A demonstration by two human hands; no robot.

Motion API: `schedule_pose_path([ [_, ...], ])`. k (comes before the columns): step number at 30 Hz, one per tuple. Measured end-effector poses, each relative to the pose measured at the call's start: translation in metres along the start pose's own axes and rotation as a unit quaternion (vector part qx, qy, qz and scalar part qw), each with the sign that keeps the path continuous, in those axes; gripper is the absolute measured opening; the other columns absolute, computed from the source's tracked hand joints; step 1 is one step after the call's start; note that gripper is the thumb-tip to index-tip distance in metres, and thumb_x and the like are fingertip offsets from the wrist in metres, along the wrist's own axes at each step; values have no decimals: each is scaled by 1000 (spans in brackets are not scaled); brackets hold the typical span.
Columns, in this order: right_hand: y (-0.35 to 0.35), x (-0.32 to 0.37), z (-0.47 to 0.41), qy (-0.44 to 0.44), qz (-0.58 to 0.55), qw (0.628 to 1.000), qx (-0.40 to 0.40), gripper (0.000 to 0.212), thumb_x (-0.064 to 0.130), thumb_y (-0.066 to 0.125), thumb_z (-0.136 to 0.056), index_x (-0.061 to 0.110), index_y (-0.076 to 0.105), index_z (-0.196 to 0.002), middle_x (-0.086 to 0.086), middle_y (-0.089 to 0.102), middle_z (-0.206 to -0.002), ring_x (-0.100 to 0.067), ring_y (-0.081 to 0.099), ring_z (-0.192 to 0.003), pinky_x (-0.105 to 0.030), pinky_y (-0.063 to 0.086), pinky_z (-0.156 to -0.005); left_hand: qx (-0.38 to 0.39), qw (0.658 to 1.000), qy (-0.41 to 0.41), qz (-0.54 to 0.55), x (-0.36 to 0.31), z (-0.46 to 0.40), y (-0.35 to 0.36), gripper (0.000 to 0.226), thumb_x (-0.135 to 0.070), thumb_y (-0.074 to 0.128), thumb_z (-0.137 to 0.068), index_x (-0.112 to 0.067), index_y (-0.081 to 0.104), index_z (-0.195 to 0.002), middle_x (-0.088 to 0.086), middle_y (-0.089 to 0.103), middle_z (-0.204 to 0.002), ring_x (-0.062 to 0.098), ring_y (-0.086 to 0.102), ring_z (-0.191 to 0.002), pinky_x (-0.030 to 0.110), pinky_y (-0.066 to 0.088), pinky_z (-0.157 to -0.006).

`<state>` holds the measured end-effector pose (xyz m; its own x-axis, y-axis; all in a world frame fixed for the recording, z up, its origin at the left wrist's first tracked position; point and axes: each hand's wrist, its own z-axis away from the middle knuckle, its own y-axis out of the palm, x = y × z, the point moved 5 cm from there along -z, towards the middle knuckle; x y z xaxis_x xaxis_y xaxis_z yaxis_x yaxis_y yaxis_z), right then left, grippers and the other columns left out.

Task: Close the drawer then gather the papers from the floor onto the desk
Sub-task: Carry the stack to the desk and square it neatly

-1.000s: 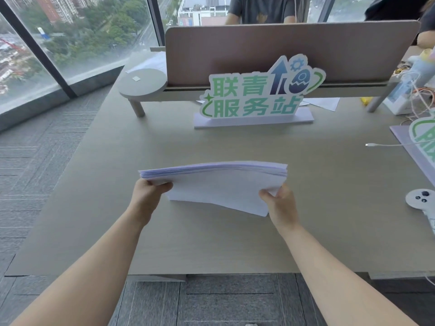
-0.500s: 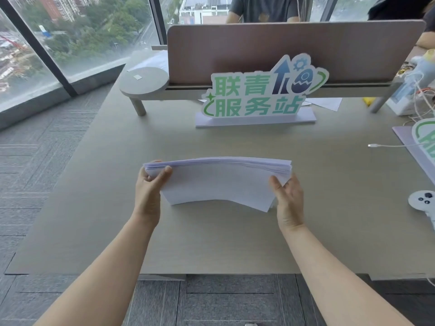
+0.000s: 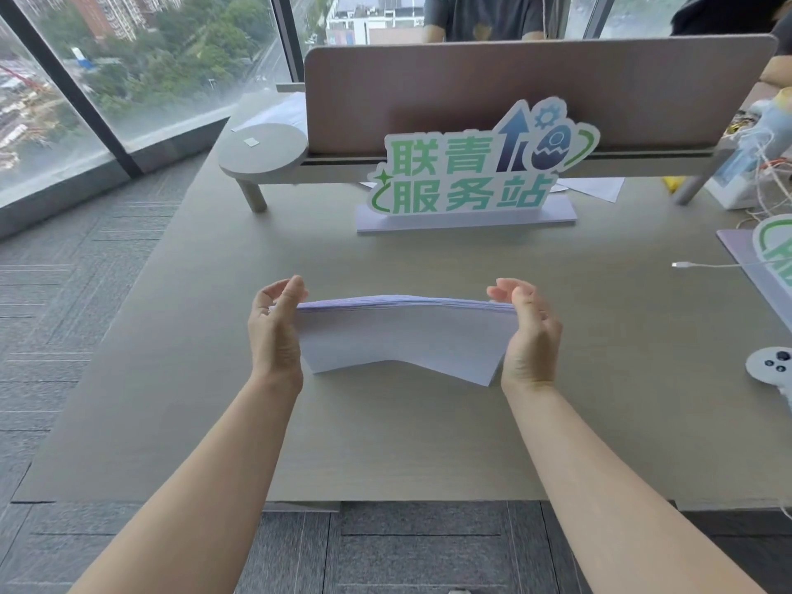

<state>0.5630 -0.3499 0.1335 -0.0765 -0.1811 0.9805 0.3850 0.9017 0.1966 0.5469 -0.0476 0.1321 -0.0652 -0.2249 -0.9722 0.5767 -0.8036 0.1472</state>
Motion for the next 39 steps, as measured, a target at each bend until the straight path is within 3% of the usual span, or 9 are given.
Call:
schedule_pose_path([
  [5,1,-5,-4,-6,15,1000,23,16,25,54,-86,17,67,-90,3,68,-88,-17,58,-85,-33,40,-79,13,1000,17,-22,0,3,1,29,-40,70,-69,-25,62,-92,-6,60,-86,7,54,-80,20,39,-73],
  [10,1,-4,-3,5,9,1000,24,21,27,52,-86,19,68,-76,-1,70,-86,-18,60,-82,-32,41,-73,7,1000,14,-24,-3,1,1,21,-32,64,-69,-24,63,-88,-7,56,-79,5,51,-71,17,38,-66],
  [13,0,-4,-4,-5,13,999,31,21,33,52,-85,23,69,-78,-3,72,-86,-21,62,-88,-39,41,-83,8,1000,4,-17,-3,0,2,20,-34,62,-69,-22,63,-85,1,61,-81,12,53,-69,16,41,-60],
  [17,-5,-7,-1,-40,24,995,85,34,48,63,-79,21,65,-99,-14,69,-106,-21,63,-101,-35,44,-94,52,998,14,-28,0,-1,-4,47,-61,64,-64,-22,63,-90,2,66,-92,13,58,-83,24,41,-74],
  [20,-10,-18,1,-35,87,988,121,42,45,74,-72,31,61,-109,2,65,-115,-24,57,-118,-41,42,-103,108,992,31,-54,7,0,-9,51,-58,70,-59,-30,59,-100,2,64,-101,12,59,-92,22,42,-83],
  [25,-19,-39,4,37,133,979,147,33,6,77,-78,29,67,-100,11,74,-95,-10,69,-93,-36,52,-84,169,978,38,-120,20,2,-12,73,-51,82,-47,-34,53,-112,-7,64,-106,6,60,-98,19,45,-85],
  [30,-20,-45,4,51,182,975,121,18,10,68,-87,27,72,-86,20,75,-82,-3,70,-82,-29,51,-79,250,959,14,-133,22,5,-14,108,-65,85,-40,-33,42,-134,-10,61,-123,1,59,-111,15,47,-85],
  [34,-19,-44,4,48,178,976,114,20,10,67,-88,30,72,-89,21,75,-85,-1,69,-86,-27,52,-81,228,958,1,-176,30,0,-18,81,-21,84,-59,-28,49,-131,-4,65,-120,8,62,-108,25,51,-87],
  [39,-16,-42,5,45,142,983,107,27,4,65,-89,30,69,-85,25,73,-78,6,68,-78,-13,50,-72,116,981,0,-157,34,-3,-20,14,-6,68,-85,-17,70,-94,-7,71,-86,1,65,-74,25,46,-77],
])
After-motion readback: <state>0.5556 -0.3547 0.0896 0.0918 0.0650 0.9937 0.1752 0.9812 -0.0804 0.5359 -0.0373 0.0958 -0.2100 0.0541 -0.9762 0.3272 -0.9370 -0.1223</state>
